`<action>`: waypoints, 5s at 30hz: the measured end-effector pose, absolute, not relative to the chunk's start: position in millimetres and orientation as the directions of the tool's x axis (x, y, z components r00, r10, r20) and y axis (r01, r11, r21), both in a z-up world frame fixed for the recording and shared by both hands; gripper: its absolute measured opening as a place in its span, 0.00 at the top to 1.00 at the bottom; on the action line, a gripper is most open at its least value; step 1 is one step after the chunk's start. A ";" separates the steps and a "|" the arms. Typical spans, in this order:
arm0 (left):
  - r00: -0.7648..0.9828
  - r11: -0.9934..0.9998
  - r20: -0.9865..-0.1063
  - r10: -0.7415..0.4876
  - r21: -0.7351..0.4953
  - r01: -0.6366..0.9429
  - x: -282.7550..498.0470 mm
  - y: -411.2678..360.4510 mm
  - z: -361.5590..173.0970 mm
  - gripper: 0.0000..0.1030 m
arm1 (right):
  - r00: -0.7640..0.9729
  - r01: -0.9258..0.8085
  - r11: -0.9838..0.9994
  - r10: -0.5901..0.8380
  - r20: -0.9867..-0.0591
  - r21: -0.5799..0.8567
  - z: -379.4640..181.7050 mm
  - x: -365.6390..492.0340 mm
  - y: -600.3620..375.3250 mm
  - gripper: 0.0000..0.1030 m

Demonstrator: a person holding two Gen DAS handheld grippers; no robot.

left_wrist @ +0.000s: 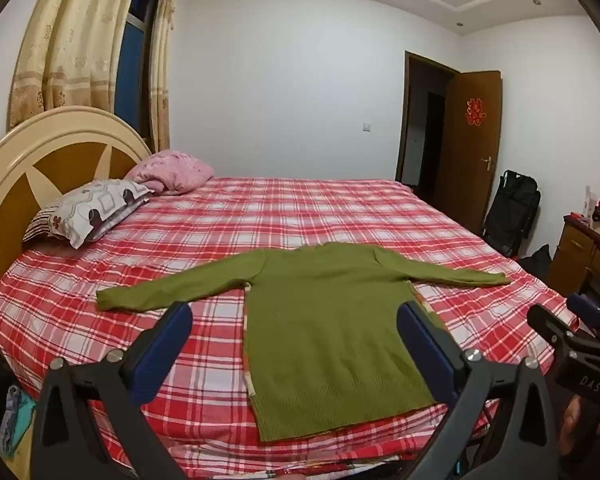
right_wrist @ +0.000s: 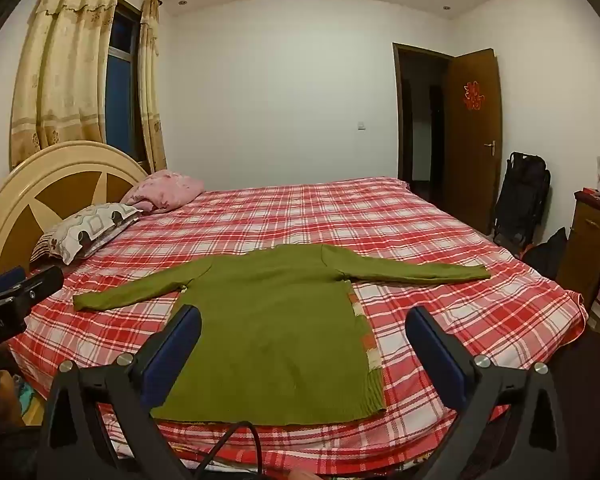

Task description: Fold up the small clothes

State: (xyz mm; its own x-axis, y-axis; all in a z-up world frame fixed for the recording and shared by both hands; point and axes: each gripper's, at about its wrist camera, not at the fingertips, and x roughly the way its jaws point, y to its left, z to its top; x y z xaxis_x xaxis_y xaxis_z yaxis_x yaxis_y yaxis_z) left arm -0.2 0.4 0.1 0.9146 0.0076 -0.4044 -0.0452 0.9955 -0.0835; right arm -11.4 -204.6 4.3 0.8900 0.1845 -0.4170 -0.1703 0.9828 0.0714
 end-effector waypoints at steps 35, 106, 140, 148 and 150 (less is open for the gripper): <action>0.879 0.996 -0.476 0.013 -0.073 -0.054 10.9 4.5 -12.4 0.00 | 0.868 -0.173 0.981 0.195 -0.457 0.090 -7.1 -5.5 -186.1 0.01; 0.822 0.995 -0.562 0.094 0.089 -0.053 82.0 28.9 -58.0 0.00 | 0.797 -0.120 0.988 0.152 -0.584 0.094 -68.7 71.6 -207.5 0.01; 0.642 0.951 -0.705 0.303 0.179 -0.253 334.5 118.7 -200.5 0.00 | 0.567 0.513 0.834 -0.150 -0.810 0.204 -190.7 391.8 -450.4 0.28; 0.631 0.964 -0.730 0.261 0.159 -0.216 339.5 115.1 -207.3 0.00 | 0.524 0.568 0.805 -0.195 -0.829 0.170 -210.7 424.0 -469.3 0.35; 0.627 0.967 -0.739 0.249 0.152 -0.204 341.6 115.6 -209.2 0.00 | 0.515 0.577 0.802 -0.209 -0.831 0.156 -213.9 431.7 -471.6 0.42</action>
State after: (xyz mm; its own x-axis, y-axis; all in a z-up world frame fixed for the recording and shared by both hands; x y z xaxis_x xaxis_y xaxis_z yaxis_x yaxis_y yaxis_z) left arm 341.6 115.6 -209.2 0.6265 0.2486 -0.7387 -0.2042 0.9670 0.1522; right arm 431.7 -471.6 -213.9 0.5152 -0.2089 -0.8312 0.5770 0.8017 0.1561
